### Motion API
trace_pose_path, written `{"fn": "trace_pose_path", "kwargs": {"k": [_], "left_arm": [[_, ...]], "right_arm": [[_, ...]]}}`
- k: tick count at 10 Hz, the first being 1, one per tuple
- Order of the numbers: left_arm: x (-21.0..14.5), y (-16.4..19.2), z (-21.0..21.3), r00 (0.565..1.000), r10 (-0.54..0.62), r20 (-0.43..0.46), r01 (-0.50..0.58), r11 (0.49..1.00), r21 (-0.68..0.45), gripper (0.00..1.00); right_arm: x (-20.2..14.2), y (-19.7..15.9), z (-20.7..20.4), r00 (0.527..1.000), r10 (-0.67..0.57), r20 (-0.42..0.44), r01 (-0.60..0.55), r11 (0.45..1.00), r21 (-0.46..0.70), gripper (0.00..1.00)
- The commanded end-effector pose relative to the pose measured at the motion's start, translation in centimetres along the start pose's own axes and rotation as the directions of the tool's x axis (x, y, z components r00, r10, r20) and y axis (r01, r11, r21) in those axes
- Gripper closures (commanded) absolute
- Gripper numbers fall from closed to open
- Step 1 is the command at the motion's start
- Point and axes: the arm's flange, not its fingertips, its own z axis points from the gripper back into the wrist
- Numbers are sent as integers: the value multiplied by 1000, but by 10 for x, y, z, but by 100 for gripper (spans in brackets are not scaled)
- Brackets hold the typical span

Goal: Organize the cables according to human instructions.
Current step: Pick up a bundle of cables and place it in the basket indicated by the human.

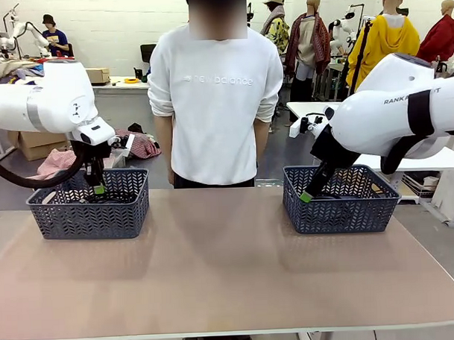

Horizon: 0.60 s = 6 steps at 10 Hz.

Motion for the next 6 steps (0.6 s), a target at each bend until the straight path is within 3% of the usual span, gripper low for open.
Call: {"fn": "trace_pose_path", "kwargs": {"k": [1, 6], "left_arm": [[-4, 4, -1, 999, 16, 35, -16, 1000, 16, 49], [-4, 3, 5, 999, 28, 39, -27, 999, -26, 0]], "right_arm": [[1, -1, 1, 1000, -7, -9, 7, 1000, -14, 0], [1, -1, 1, 1000, -7, -9, 7, 1000, -14, 0]]}}
